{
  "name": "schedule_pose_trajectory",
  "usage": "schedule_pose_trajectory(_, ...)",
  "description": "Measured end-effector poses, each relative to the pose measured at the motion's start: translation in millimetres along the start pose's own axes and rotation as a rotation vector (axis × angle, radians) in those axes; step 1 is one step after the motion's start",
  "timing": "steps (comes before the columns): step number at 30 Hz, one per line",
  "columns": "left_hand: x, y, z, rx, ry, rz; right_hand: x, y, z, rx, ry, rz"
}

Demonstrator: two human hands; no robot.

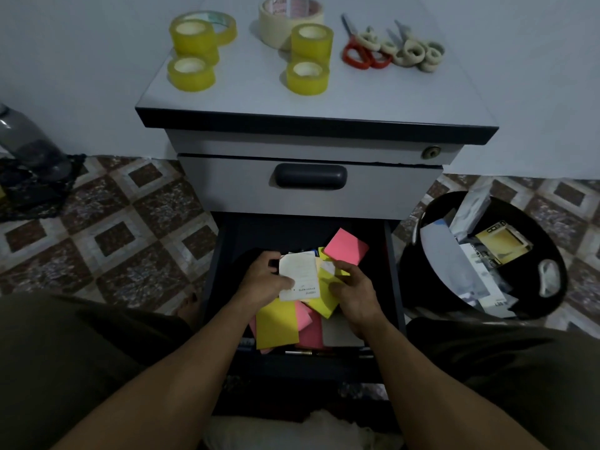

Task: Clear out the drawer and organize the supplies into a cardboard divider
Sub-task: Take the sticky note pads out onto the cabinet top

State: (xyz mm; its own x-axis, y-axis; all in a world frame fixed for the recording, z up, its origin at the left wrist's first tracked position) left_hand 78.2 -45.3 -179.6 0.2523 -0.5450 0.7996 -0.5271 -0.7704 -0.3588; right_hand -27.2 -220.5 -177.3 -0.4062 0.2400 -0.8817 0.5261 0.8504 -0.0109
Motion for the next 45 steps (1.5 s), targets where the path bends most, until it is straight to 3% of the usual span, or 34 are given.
schedule_pose_trajectory(14, -27, -46, -8, 0.088, -0.045, -0.013, -25, -26, -8, 0.089, -0.074, -0.405)
schedule_pose_trajectory(17, -26, -42, -12, 0.04, -0.055, -0.03, -29, -27, -10, -0.016, 0.005, -0.546)
schedule_pose_trajectory(20, -29, -40, -19, 0.01, -0.081, 0.005, -21, -26, -17, -0.124, 0.115, -0.856)
schedule_pose_trajectory(26, -32, -34, -30, -0.054, -0.064, 0.165, -7, -22, -37, -0.137, 0.194, -1.118)
schedule_pose_trajectory(33, -37, -33, -38, -0.032, -0.116, 0.19, -1, -23, -38, -0.078, 0.159, -0.983)
schedule_pose_trajectory(40, -31, -30, -38, -0.061, -0.105, 0.231, 4, 3, -39, -0.378, 0.038, -1.106)
schedule_pose_trajectory(45, -34, -31, -39, -0.066, -0.124, 0.238, 6, -9, -39, -0.297, 0.089, -1.065)
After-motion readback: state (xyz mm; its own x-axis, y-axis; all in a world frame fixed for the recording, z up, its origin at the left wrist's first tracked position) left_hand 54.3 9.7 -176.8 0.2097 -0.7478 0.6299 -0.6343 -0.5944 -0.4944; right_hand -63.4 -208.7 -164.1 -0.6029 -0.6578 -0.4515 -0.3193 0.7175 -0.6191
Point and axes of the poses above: each hand's wrist, its own z-axis towards the middle knuckle, its own y-axis out of the palm, x = y × z, the point moved 9 cm from there along z, towards the middle knuckle, and after that the axes turned 7 degrees about z, right-handed, at the moved point
